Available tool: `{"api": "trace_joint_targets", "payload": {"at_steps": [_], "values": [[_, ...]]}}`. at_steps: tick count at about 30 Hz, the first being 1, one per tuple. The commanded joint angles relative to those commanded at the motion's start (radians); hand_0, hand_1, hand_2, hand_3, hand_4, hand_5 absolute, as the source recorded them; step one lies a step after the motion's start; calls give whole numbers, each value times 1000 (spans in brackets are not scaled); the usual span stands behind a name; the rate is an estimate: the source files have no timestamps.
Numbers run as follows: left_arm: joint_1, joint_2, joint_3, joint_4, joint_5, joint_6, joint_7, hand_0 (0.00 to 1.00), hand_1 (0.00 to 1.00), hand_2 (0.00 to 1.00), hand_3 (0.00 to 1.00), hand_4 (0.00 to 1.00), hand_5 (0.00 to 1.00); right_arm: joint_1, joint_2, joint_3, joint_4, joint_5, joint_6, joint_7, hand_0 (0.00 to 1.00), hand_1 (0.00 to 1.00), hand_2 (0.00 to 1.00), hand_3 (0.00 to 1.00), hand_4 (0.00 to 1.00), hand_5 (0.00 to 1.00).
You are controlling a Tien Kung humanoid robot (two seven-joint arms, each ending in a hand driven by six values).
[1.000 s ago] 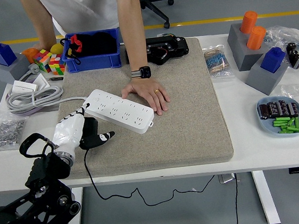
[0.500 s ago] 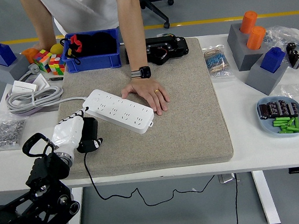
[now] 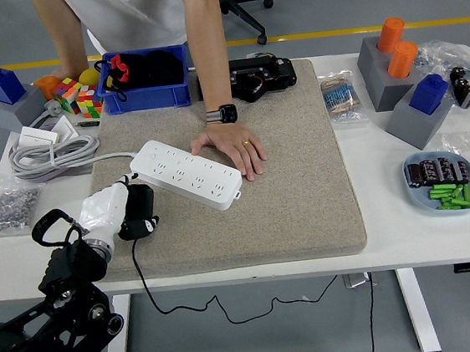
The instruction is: Press the white button,pick up the black plug,place it near the board,insert it into the board
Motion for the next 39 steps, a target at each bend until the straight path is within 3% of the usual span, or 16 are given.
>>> {"api": "trace_joint_targets", "payload": {"at_steps": [5,6,11,12,17,18,23,24,29,30,35,36,39], "values": [[-2,1,2,8,-4,-2,0,531,688,604,808,802,301,0,0,3,0,-1,-1,0,629,600,593,580,661,390],[-1,1,2,8,-4,-2,0,455,645,561,754,790,283,0,0,3,0,-2,-1,0,628,600,593,579,662,390],[-3,0,4,13,-4,-2,0,455,645,561,754,790,283,-1,0,3,0,-2,-1,1,628,600,593,579,662,390],[-3,0,4,14,-4,-1,0,381,593,509,709,759,262,-1,0,3,0,-2,-2,2,628,600,592,579,661,389],[-2,0,6,21,3,0,0,381,593,509,709,759,262,-1,0,1,0,0,-3,6,628,600,592,579,661,389],[-2,0,7,23,4,-1,0,304,550,474,619,625,98,-2,0,1,0,0,-4,6,627,600,592,579,659,388],[-4,-1,12,38,16,8,0,304,550,474,619,625,98,-1,1,1,0,0,-6,7,627,600,592,579,659,388],[-4,-1,13,41,20,12,0,268,473,410,558,548,2,-1,1,1,0,1,-6,8,627,600,591,579,658,387],[-7,-1,13,47,34,28,0,268,473,410,558,548,2,0,0,2,0,1,-9,12,627,600,591,579,658,387],[-7,-1,12,46,35,28,0,282,382,346,504,558,2,0,0,2,0,1,-10,12,627,600,590,578,658,388],[-6,1,8,32,34,33,0,282,382,346,504,558,2,0,1,3,0,1,-11,16,627,600,590,578,658,388],[-6,2,7,29,34,35,0,273,338,312,442,514,2,0,1,3,0,1,-12,16,627,599,588,578,657,391],[-7,5,-1,16,32,49,0,273,338,312,442,514,2,0,1,2,0,2,-13,17,627,599,588,578,657,391]]}}
